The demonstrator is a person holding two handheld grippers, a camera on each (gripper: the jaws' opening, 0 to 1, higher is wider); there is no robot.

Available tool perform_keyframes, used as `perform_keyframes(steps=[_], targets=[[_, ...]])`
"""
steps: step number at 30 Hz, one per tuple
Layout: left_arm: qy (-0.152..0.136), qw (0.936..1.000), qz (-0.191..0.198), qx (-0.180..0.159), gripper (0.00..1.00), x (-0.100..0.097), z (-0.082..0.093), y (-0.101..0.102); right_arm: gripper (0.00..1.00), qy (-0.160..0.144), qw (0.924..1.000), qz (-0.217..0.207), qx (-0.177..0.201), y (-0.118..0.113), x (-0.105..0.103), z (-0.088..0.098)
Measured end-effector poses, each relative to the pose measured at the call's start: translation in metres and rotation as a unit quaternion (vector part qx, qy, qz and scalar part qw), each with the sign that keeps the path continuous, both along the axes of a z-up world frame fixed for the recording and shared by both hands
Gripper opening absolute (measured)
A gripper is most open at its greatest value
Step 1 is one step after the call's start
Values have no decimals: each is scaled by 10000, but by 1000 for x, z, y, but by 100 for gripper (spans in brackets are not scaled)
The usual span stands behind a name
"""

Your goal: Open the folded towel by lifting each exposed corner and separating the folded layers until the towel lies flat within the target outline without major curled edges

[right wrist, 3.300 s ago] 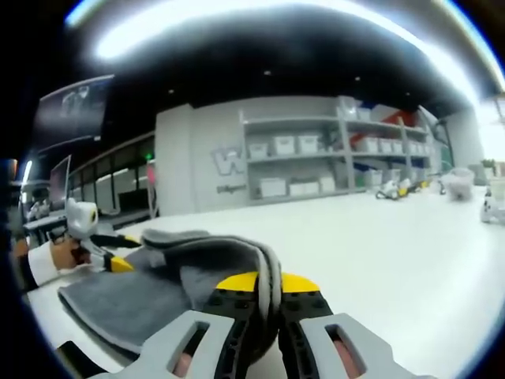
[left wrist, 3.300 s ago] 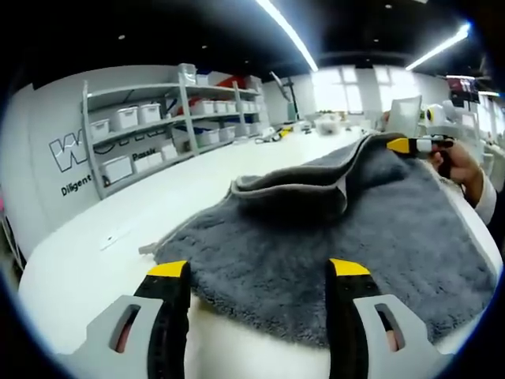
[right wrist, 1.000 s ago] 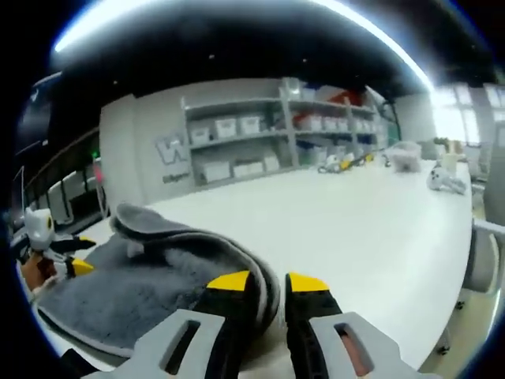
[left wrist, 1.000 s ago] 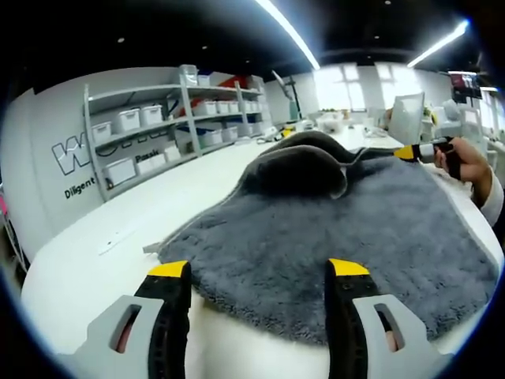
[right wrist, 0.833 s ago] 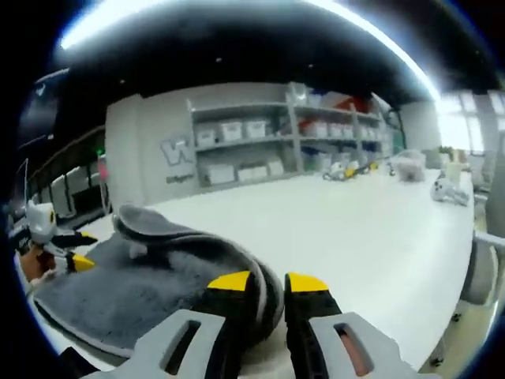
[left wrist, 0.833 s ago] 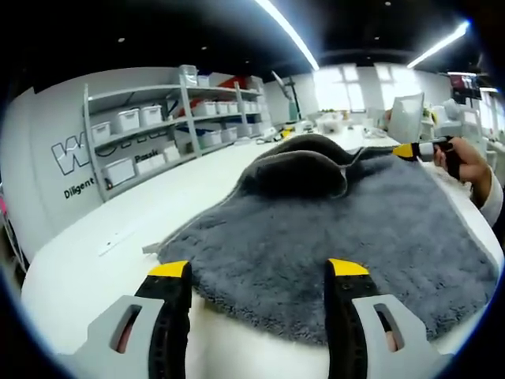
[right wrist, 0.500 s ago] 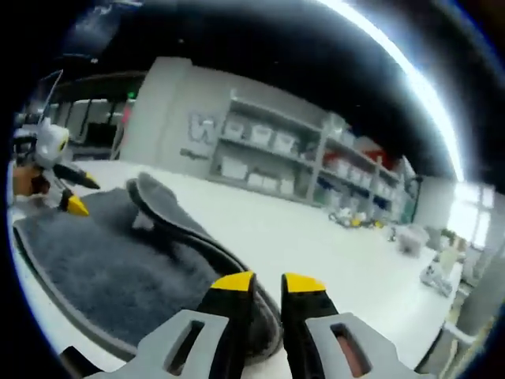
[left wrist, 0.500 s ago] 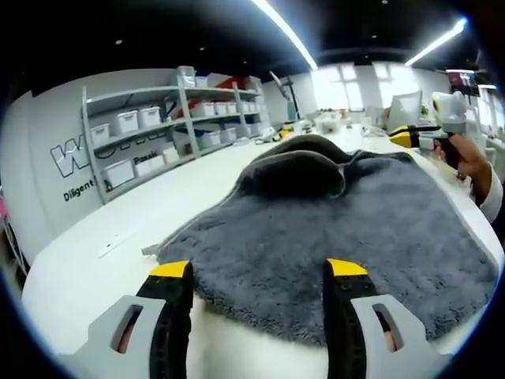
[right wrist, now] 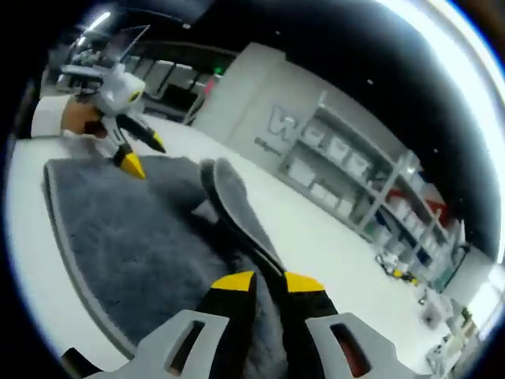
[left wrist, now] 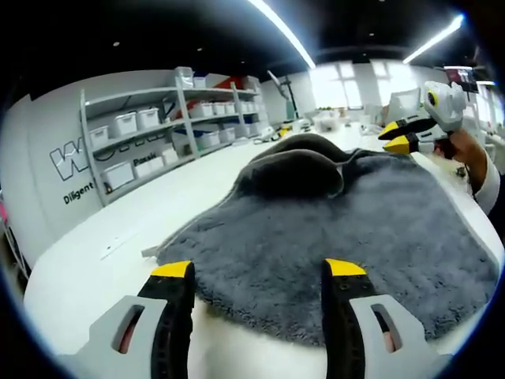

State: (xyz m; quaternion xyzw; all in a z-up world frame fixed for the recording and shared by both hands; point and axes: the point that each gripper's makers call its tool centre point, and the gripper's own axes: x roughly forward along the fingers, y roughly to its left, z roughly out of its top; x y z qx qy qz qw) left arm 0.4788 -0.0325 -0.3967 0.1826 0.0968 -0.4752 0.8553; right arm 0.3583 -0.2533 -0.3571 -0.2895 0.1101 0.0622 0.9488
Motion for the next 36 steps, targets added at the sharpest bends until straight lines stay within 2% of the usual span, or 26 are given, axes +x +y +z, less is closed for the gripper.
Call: perform_keyframes(steps=[3, 8, 14, 19, 21, 24, 29, 31, 32, 36], targets=[[-19, 10000, -14, 11, 63, 0, 0, 0, 9, 36, 9992, 248, -314, 5, 8, 1], [28, 10000, -9, -13, 63, 0, 0, 0, 12, 165, 9982, 432, -373, 8, 21, -2], [344, 9992, 151, -142, 66, 4, -4, 3, 14, 480, 9967, 487, -446, 10, 36, -7], [565, 9978, 191, -283, 68, 7, -6, 5, 15, 615, 9944, 702, -487, 18, 45, -3], [793, 9949, 159, -604, 71, 4, -1, 3, 16, 754, 9917, 809, -656, 23, 48, -5], [1159, 9858, 13, -1213, 72, 5, 15, 6, 16, 777, 9881, 967, -904, 29, 53, -8], [1131, 9860, -94, -1218, 73, -3, 16, 2, 16, 926, 9846, 1036, -1058, 30, 59, -14], [1478, 9792, -250, -1369, 74, -12, 15, -4, 15, 929, 9838, 1048, -1115, 29, 62, -14], [1515, 9771, -300, -1461, 75, -14, 18, -6, 15, 923, 9838, 1047, -1124, 29, 63, -15], [1540, 9758, -494, -1474, 83, -23, 21, -10, 16, 1103, 9779, 1162, -1342, 31, 68, -24]])
